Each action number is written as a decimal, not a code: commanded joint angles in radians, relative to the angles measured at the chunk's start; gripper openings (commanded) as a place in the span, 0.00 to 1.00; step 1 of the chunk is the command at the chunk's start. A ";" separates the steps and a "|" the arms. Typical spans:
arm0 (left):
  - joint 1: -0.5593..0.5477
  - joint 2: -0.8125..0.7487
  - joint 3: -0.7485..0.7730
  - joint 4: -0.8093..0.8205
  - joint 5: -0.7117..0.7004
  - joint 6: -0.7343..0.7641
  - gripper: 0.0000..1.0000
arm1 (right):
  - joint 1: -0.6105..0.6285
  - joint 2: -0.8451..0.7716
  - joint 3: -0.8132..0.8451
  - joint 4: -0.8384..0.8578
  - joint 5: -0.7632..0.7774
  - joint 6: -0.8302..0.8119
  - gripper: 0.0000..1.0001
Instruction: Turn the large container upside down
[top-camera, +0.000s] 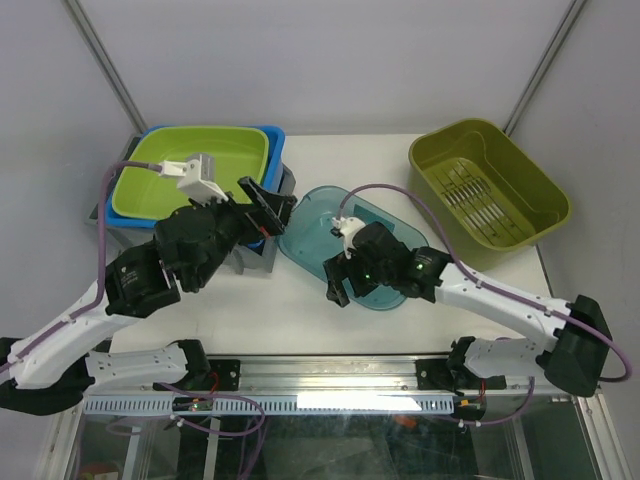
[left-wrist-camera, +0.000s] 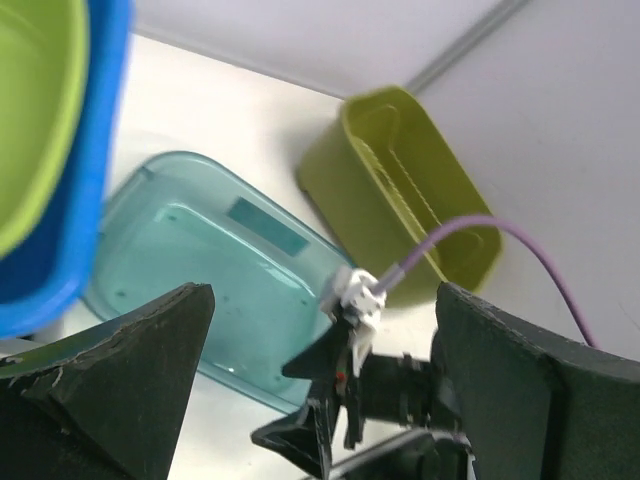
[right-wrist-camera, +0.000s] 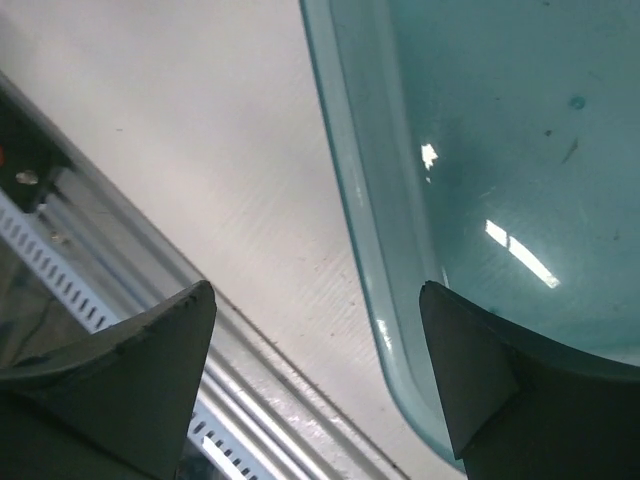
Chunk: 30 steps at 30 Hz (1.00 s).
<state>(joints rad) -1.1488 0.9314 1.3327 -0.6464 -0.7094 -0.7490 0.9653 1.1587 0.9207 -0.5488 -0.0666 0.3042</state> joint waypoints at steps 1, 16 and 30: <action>0.171 0.007 0.036 -0.060 0.154 0.006 0.99 | 0.019 0.057 0.007 0.074 0.102 -0.098 0.85; 0.203 -0.005 -0.073 0.036 0.246 0.051 0.99 | 0.061 0.175 -0.023 0.081 0.188 -0.040 0.43; 0.221 -0.002 -0.015 0.044 0.266 0.112 0.99 | -0.170 -0.038 0.184 0.057 -0.177 0.343 0.00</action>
<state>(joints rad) -0.9405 0.9470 1.2598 -0.6601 -0.4694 -0.6819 0.8860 1.2404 1.0718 -0.6357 -0.0189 0.4812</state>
